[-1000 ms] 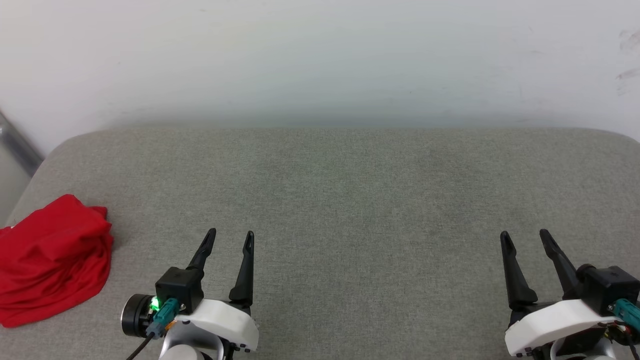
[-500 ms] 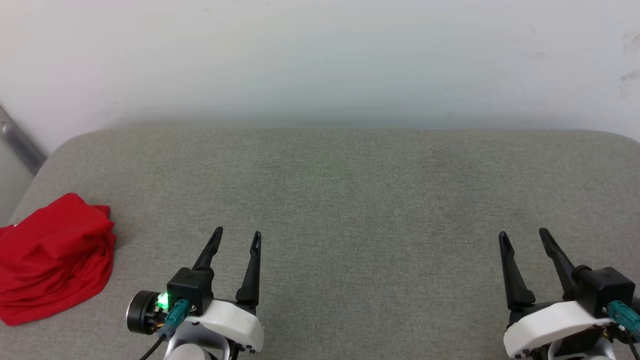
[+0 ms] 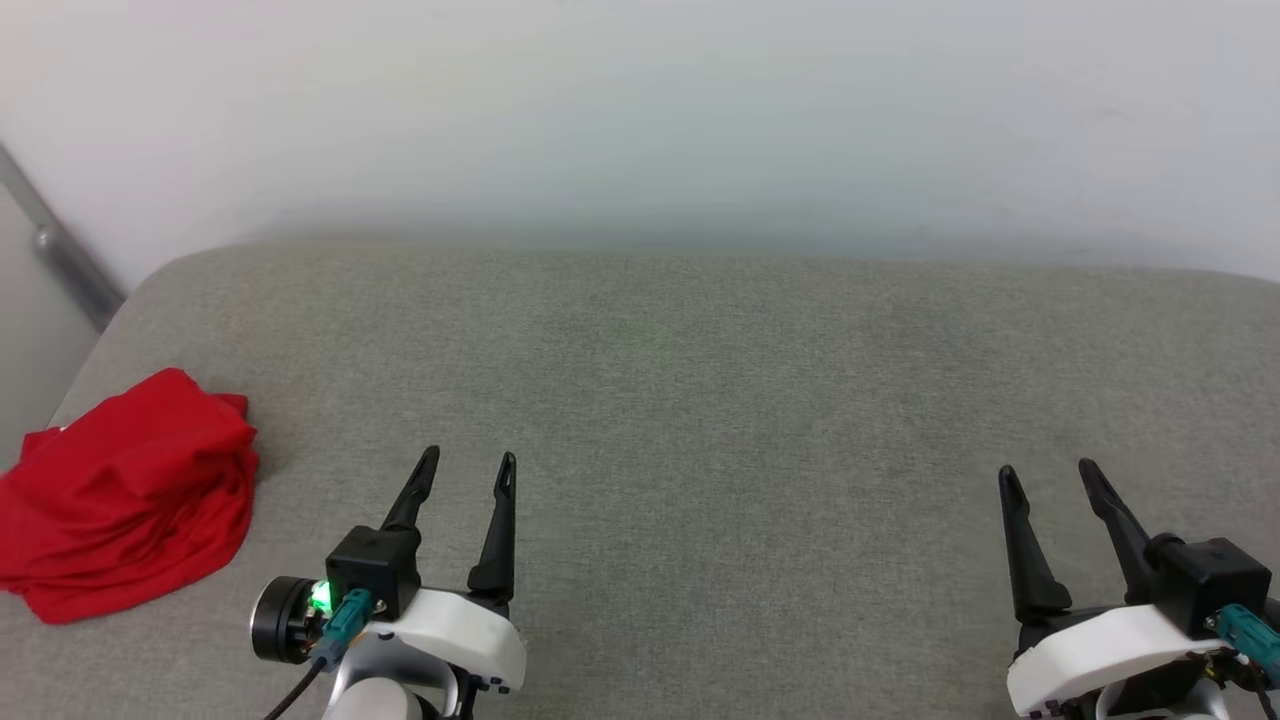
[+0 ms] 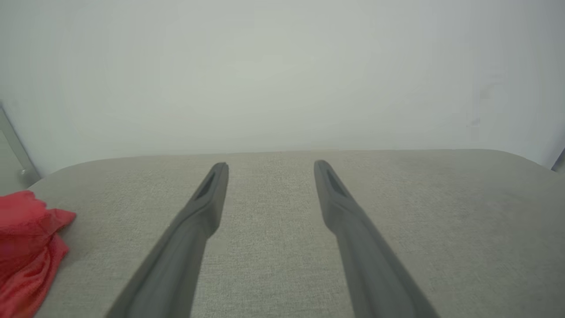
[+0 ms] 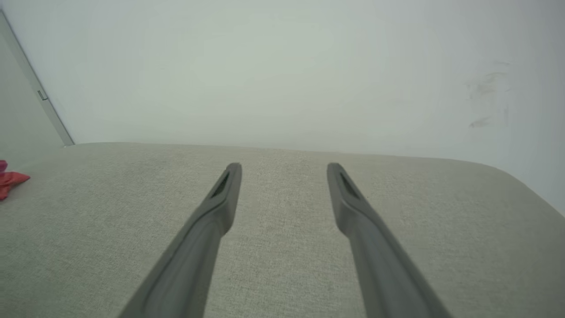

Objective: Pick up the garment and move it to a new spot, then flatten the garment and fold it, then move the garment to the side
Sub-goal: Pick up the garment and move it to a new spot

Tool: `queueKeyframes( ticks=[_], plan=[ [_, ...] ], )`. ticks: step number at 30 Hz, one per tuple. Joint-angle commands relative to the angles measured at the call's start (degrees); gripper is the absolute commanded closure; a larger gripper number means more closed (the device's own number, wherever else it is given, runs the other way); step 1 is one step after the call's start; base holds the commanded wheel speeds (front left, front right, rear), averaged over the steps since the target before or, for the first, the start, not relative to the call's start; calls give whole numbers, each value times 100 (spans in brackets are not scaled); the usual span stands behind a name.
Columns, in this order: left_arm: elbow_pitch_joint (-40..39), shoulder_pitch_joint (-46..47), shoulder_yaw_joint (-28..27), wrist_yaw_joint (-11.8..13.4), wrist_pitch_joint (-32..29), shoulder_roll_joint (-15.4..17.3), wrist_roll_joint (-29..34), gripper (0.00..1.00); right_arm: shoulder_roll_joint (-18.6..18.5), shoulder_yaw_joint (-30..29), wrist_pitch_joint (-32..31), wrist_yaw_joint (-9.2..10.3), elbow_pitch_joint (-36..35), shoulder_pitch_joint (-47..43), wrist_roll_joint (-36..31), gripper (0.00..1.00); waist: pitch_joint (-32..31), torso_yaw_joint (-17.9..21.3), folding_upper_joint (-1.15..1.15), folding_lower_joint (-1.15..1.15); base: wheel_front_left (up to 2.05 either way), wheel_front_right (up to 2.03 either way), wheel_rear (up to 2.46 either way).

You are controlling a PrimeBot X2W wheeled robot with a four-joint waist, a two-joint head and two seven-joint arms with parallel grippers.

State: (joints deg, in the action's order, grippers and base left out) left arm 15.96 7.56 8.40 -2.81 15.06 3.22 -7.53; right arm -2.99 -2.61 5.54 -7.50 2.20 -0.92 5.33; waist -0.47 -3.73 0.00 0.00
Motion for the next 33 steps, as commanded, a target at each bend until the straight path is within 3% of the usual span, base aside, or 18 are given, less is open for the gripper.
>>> queueKeyframes(
  ticks=[1, 23, 33],
  plan=[
    [11, 78, -34, 33, 15, 10, -11, 0, 21, 31, 22, 1, -22, -45, 9, 0, 18, -144, 0, 0, 0, 0, 0],
    [19, 34, -422, 177, 15, 51, -224, 0, 16, 507, -111, 1, -245, 139, -81, 0, 121, -2010, 0, 0, 0, 0, 0],
    [-37, 26, -498, 227, 15, 69, -183, 0, 15, 670, -69, 1, -355, 222, -95, 0, 166, -2329, 0, 0, 0, 0, 0]
  ],
)
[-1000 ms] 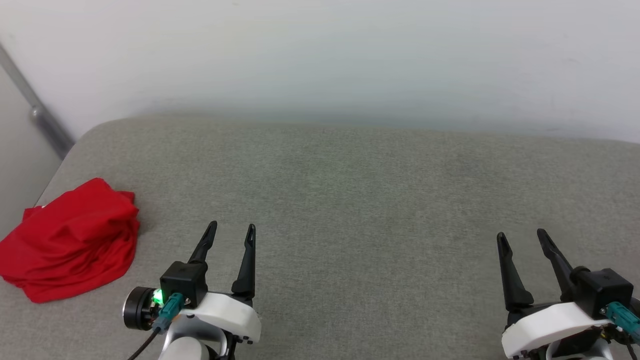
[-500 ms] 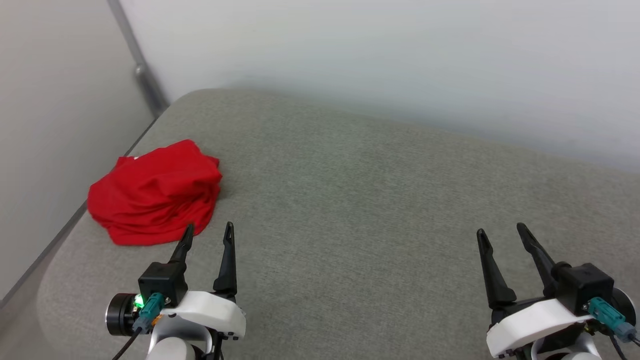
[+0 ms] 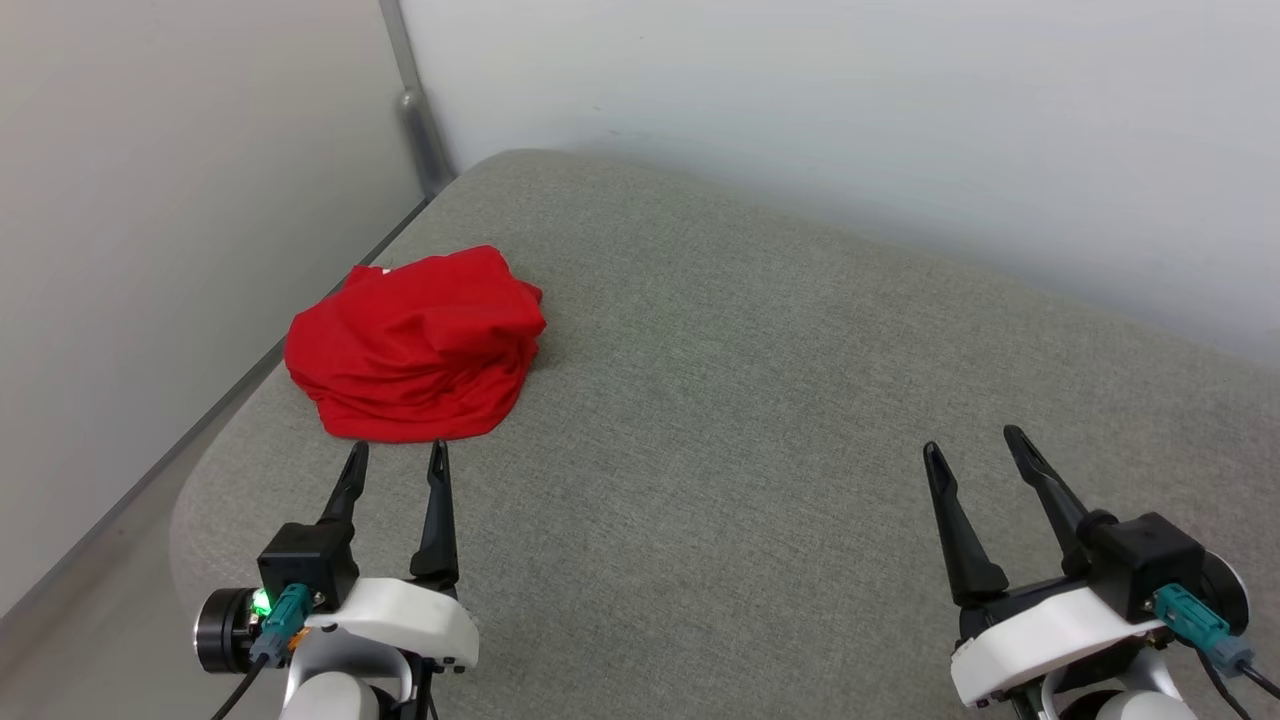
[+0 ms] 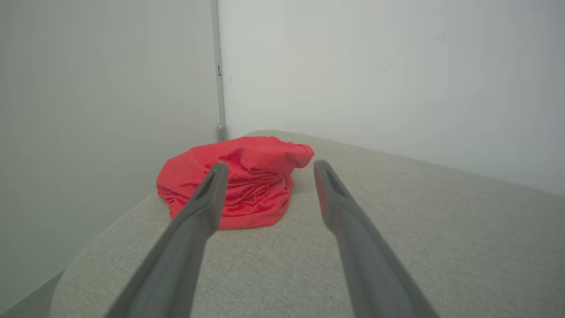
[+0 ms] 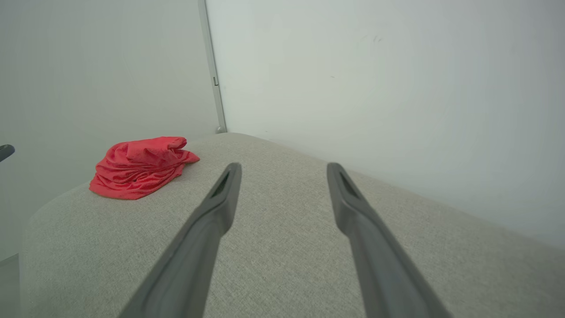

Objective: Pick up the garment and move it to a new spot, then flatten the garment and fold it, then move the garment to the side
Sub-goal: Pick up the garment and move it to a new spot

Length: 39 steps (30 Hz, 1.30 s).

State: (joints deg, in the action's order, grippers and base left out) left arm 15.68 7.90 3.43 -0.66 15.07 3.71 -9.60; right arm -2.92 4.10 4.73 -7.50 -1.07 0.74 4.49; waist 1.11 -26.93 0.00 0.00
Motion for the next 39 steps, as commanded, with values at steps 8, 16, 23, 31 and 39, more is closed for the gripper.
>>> queueKeyframes(
  ticks=[8, 16, 23, 31, 39],
  plan=[
    [-51, 189, -128, 80, 14, 20, -30, 0, 6, 133, -40, 1, -32, 172, -49, 0, 143, 150, 0, 0, 0, 0, 0],
    [372, 1224, -469, -109, -62, 441, -248, 0, 5, 286, -194, 1, -120, 426, -192, 0, 652, 739, 0, 0, 0, 0, 0],
    [1256, 2520, -747, -465, -994, 1306, -652, 0, 5, 332, -213, 1, -168, 723, -271, 0, 1304, 1410, 0, 0, 0, 0, 0],
    [2302, 3300, -596, -674, -2576, 2330, -1436, 0, 6, 407, -76, 1, -113, 1071, -204, 0, 1992, 1935, 0, 0, 0, 0, 0],
    [2995, 3135, 44, -678, -4369, 3079, -2459, 0, 5, 538, 91, 1, 123, 1374, -168, 0, 2282, 2138, 0, 0, 0, 0, 0]
  ],
)
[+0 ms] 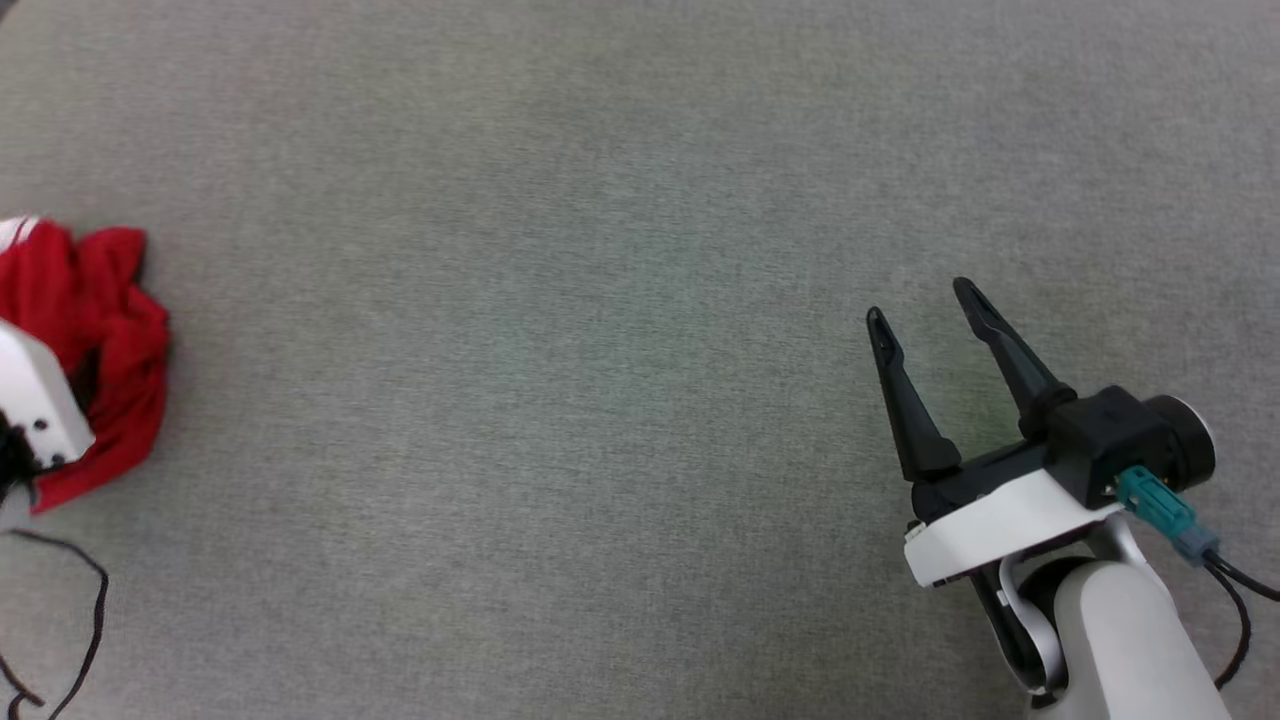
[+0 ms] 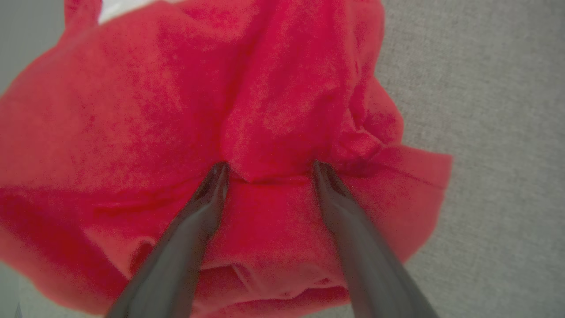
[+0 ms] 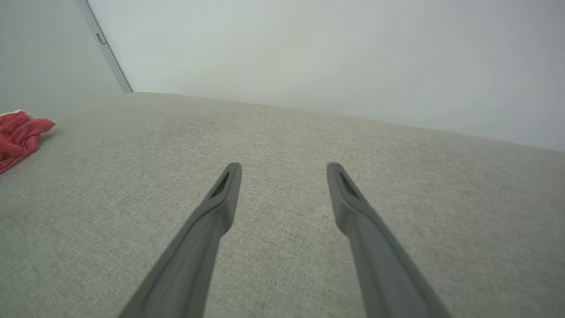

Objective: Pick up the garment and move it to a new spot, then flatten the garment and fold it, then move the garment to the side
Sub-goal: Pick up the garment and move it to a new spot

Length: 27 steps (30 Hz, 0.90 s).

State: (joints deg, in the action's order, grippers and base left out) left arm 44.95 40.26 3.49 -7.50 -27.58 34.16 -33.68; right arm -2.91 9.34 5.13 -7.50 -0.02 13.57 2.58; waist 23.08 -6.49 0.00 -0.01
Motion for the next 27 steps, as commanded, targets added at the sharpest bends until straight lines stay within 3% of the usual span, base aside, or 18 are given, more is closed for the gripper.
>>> queueKeyframes(
  ticks=[1, 5, 6, 8, 15, 27],
  plan=[
    [155, -133, 55, 5, -260, 60, -140, 0, 4, 33, 57, 1, 58, 122, 30, 0, 94, 104, 0, 1, 0, 0, 0],
    [591, -265, 69, 23, -732, 54, -333, 0, 5, 83, 100, 1, 137, 225, 45, 0, 100, 131, 0, 1, 0, 0, 0],
    [657, -267, 48, 74, -730, 48, -353, 21, 5, 89, 105, 1, 151, 232, 49, 0, 93, 136, 0, 1, 0, 0, 0],
    [733, -275, 33, 139, -614, 6, -343, 100, 4, 86, 119, 1, 190, 237, 29, 0, 56, 137, 0, 1, 0, 0, 0],
    [613, -9, 106, 424, 458, 86, 13, 100, 4, -8, 94, 1, 268, 97, -33, 0, -253, 40, 0, 1, 0, 0, 0],
    [80, 635, 373, 900, 2828, -134, 737, 100, 4, -127, 33, 2, 279, -286, 115, 0, -1147, -201, 0, 1, 0, 0, 0]
  ],
)
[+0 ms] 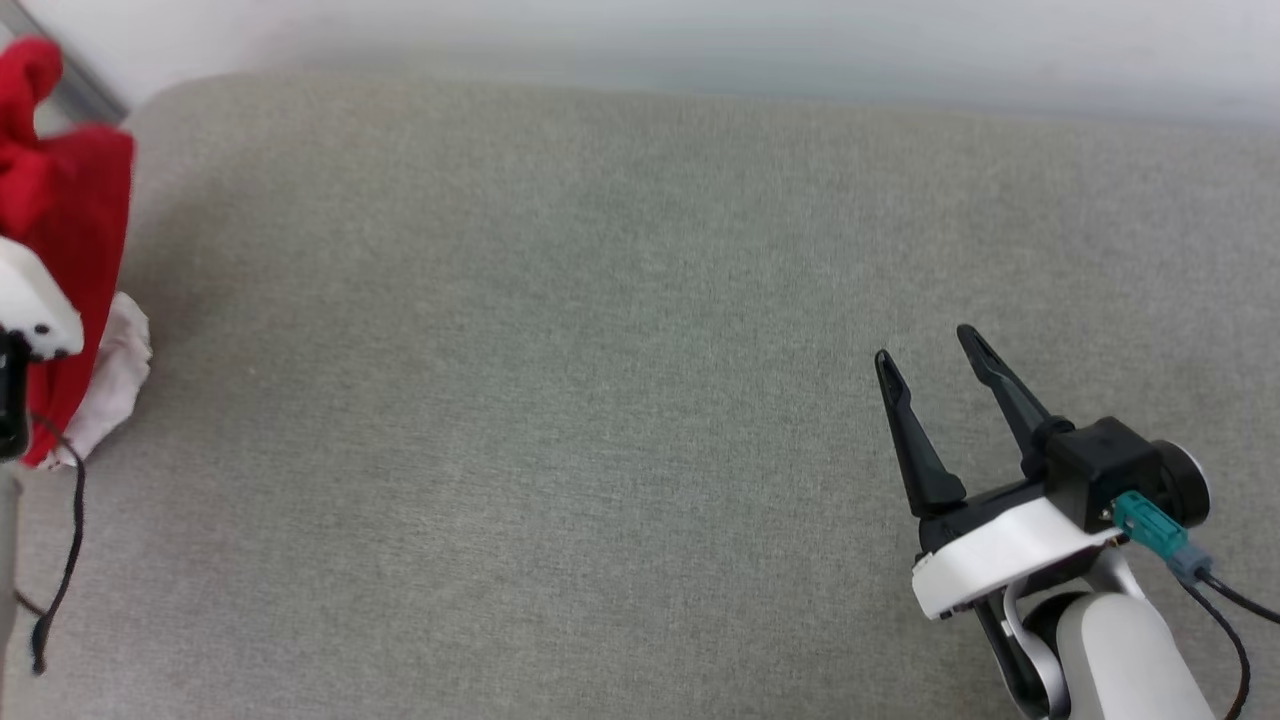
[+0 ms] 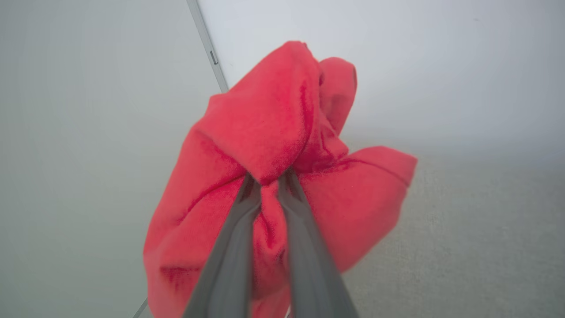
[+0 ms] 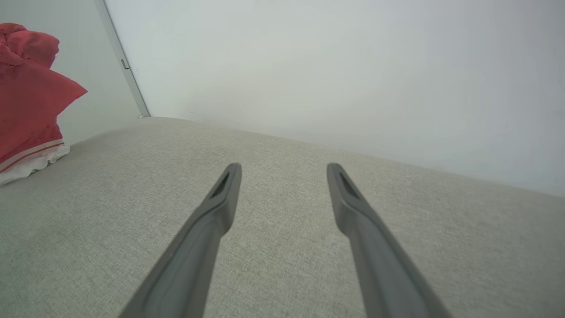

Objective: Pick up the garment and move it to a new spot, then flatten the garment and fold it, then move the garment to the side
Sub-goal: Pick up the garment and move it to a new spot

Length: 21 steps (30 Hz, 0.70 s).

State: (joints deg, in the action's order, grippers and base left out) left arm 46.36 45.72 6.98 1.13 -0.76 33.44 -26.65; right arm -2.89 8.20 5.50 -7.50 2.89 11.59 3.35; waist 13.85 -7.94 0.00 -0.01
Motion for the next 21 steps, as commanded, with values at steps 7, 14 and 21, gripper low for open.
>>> queueKeyframes(
  ticks=[7, 14, 21],
  plan=[
    [-567, 55, 219, 150, 844, -574, 109, 100, 3, -138, -37, 1, -35, -487, 182, 0, -907, 73, 0, 1, 0, 0, 0],
    [-1304, -443, 579, 117, 757, -1127, 70, 100, 3, -146, -130, 1, -145, -743, 305, 0, -1221, 487, 0, 1, 0, 0, 0],
    [-2185, -1169, 1149, 27, 530, -1729, 37, 100, 4, -265, -200, 2, -233, -939, 339, 0, -1304, 1008, 0, 1, 0, 0, 0]
  ],
)
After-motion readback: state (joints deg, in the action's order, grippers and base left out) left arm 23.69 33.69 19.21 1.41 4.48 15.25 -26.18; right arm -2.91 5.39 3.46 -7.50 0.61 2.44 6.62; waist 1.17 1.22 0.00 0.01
